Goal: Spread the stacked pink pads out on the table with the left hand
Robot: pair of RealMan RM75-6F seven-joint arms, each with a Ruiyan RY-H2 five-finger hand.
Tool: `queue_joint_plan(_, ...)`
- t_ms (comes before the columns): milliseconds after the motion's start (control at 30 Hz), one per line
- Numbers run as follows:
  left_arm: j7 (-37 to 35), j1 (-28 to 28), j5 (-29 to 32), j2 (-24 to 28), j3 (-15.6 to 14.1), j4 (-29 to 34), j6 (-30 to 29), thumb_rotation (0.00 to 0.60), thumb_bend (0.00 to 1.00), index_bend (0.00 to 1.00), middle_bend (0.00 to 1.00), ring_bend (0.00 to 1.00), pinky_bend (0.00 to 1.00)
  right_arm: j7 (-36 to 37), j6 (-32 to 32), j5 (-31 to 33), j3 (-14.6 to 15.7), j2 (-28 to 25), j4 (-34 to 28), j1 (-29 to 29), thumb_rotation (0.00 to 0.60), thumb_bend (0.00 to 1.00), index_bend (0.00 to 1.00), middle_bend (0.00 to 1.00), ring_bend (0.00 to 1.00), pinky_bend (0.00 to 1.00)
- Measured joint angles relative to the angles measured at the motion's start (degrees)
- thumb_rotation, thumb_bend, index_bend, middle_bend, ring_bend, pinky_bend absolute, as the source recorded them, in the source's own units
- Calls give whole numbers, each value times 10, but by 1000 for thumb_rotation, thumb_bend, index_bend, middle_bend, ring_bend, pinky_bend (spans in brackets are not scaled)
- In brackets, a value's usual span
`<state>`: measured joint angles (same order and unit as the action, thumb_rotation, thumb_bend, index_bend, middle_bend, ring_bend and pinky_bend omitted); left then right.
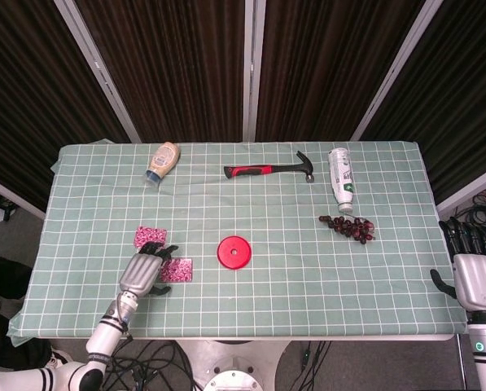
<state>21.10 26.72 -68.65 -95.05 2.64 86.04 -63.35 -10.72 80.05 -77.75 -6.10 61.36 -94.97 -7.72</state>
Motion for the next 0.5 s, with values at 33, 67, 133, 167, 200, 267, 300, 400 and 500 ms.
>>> queue_joint_plan(33, 0, 0, -5, -3, 0, -4, -2, 600, 145, 142, 297, 108, 112, 1, 0, 0, 0, 0, 1, 0, 600, 201, 0, 0, 0, 0)
queue_joint_plan(67, 0, 0, -9, -6, 0, -8, -4, 600, 145, 142, 296, 108, 112, 2, -1, 1, 0, 0, 2, 0, 600, 201, 0, 0, 0, 0)
queue_joint_plan(133, -3, 1, -14, -14, 1, -17, -7, 600, 145, 142, 295, 108, 112, 3, -1, 1, 0, 0, 2, 0, 600, 202, 0, 0, 0, 0)
queue_joint_plan(167, -5, 2, -15, -16, 2, -20, -7, 600, 144, 142, 295, 108, 112, 4, -1, 2, 0, -1, 3, 0, 600, 202, 0, 0, 0, 0)
queue_joint_plan(200, -7, 2, -16, -18, 2, -23, -6, 600, 144, 142, 295, 108, 112, 5, -1, 3, 0, -1, 4, 1, 600, 202, 0, 0, 0, 0)
queue_joint_plan(267, -8, 3, -17, -21, 3, -29, -4, 600, 145, 142, 295, 108, 114, 6, -2, 4, -1, -1, 5, 1, 600, 202, 0, 0, 0, 0)
queue_joint_plan(300, -9, 3, -17, -21, 3, -30, -2, 600, 145, 142, 295, 108, 116, 7, -2, 5, -1, -1, 5, 1, 600, 201, 0, 0, 0, 0)
queue_joint_plan(400, -9, 6, -13, -24, 4, -35, 6, 600, 145, 142, 297, 108, 121, 8, -4, 6, 0, -1, 7, 1, 600, 202, 0, 0, 0, 0)
queue_joint_plan(500, -8, 8, -9, -28, 8, -39, 11, 600, 145, 142, 304, 108, 122, 10, -4, 6, 0, -1, 8, 2, 600, 201, 0, 0, 0, 0)
